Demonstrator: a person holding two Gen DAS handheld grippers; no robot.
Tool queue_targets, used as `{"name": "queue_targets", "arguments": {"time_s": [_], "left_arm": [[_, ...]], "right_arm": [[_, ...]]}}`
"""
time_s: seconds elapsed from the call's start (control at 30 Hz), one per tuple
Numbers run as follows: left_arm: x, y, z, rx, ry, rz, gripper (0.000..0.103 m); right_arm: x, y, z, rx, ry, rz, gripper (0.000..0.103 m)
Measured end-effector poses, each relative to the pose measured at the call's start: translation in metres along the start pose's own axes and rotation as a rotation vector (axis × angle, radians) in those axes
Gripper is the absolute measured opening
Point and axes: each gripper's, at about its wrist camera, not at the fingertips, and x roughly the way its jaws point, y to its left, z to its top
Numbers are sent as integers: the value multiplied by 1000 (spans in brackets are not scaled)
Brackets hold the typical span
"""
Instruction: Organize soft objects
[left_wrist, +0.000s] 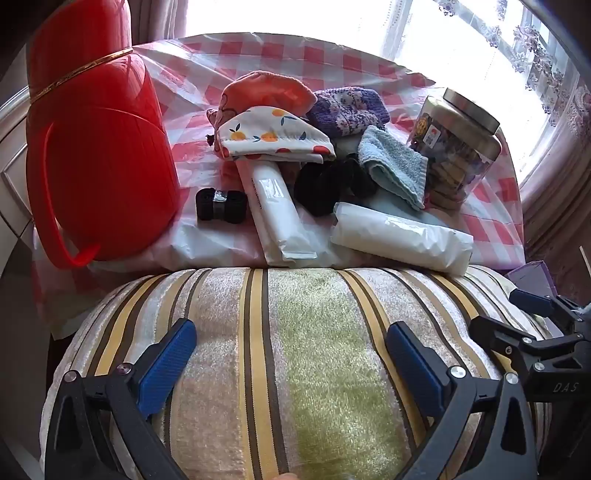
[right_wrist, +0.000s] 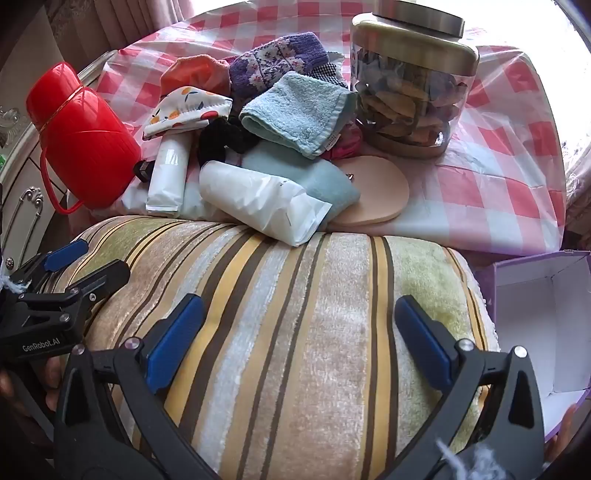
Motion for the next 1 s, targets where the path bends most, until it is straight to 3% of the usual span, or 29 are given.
{"name": "queue_targets", "arguments": {"time_s": [1.0], "left_arm": [[1, 0, -3, -11, -18, 12, 103]], "right_arm": [[-1, -1, -4, -8, -28, -23, 103]]}}
